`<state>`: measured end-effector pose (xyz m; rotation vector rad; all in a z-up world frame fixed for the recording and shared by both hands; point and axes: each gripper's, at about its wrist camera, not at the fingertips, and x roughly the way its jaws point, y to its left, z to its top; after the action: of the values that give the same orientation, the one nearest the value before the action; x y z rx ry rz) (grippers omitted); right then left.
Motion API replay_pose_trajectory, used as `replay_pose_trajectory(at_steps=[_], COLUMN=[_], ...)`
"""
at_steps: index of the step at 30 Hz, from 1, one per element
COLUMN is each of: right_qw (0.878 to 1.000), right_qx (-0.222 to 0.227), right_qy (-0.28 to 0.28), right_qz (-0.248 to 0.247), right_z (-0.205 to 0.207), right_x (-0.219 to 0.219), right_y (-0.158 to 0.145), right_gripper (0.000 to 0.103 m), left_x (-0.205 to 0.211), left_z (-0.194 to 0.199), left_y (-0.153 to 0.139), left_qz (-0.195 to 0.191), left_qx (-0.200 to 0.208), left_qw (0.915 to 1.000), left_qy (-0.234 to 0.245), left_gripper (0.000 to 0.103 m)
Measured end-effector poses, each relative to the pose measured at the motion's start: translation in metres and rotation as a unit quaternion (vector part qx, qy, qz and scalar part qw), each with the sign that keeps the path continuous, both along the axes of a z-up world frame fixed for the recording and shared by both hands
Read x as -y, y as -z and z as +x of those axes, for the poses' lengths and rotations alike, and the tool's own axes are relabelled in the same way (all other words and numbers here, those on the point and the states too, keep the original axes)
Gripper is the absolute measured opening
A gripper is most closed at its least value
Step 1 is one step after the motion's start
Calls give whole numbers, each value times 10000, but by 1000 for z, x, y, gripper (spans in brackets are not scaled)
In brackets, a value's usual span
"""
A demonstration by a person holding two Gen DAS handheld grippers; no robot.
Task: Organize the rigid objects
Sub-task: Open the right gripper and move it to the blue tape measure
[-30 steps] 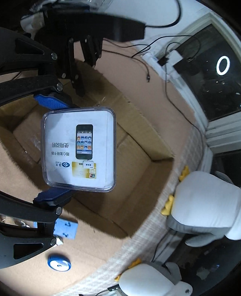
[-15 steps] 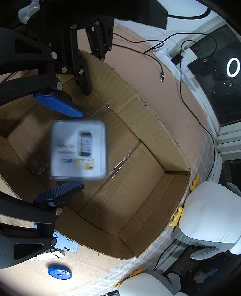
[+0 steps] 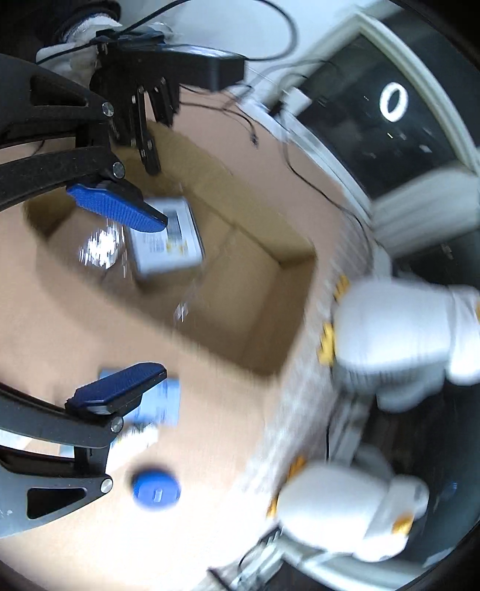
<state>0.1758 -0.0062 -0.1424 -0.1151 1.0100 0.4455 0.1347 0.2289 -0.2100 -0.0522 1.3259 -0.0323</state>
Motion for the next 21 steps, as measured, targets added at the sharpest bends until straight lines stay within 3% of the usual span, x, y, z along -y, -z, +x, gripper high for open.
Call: replay_pose_trajectory(at_steps=[4,11,14,21], right_qw=[9978,9889,9852,9812], right_qx=[150,-137,-514,-769], right_qy=[644,1427,1605,1720], right_qz=[5,-395,-325,-428], right_z=[12,48,65,84], right_x=[51,118,134,136], right_y=[-3,17,30,50], right_gripper=[70,70,70,70], left_x=[1,2,1,1], left_z=[0,-1,-1,0], left_y=[1,1,1,1], left_qz=[15,11,9,5], left_qx=[-5,-4,-6,-7], left_qw=[10000,10000,10000,10000], left_qy=[14,2,-4,0], left_gripper=[19,19,19,19])
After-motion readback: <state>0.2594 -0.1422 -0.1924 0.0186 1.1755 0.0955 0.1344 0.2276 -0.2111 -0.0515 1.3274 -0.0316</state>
